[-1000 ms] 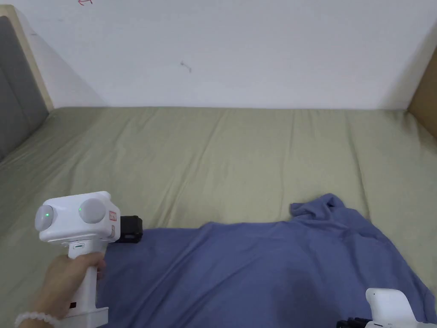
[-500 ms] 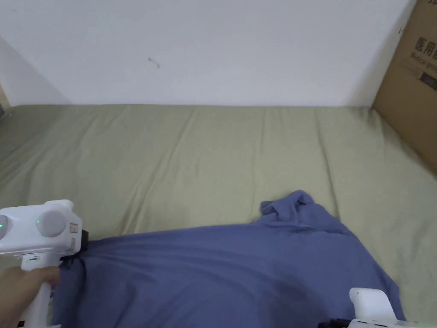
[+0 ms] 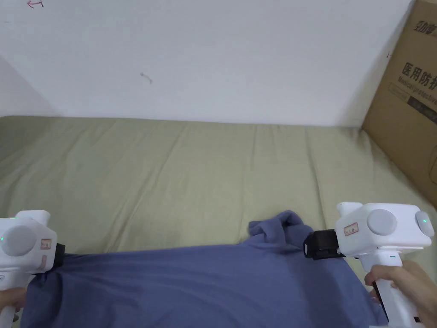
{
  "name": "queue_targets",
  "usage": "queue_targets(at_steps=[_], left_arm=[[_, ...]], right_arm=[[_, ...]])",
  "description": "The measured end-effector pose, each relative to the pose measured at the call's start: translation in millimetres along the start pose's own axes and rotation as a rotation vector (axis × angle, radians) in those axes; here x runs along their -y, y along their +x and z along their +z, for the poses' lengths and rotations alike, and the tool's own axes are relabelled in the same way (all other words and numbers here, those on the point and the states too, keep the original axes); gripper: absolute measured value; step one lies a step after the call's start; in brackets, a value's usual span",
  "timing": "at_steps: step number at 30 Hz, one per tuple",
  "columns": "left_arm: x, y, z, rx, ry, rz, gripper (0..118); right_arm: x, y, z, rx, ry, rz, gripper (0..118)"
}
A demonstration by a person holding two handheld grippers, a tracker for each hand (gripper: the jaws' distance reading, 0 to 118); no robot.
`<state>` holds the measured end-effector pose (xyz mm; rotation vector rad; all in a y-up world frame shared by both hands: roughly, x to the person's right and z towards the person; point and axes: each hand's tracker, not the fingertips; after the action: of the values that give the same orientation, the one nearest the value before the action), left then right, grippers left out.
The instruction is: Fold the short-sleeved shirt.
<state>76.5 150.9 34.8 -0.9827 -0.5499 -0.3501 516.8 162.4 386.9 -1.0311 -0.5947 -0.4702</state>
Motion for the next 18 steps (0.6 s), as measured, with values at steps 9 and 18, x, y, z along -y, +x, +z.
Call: queue_targets(at_steps=[9,18], left_arm=[[3,1,-10,-0.013,-0.011,-0.031,4],[-1,1,10,-0.009,0.006,-0.028,4]], right_arm=[[-2,-11,-54,0.061,-0.109,0.018,92],[-12,-7,-11,-0.022,-0.034,-0.024,2]])
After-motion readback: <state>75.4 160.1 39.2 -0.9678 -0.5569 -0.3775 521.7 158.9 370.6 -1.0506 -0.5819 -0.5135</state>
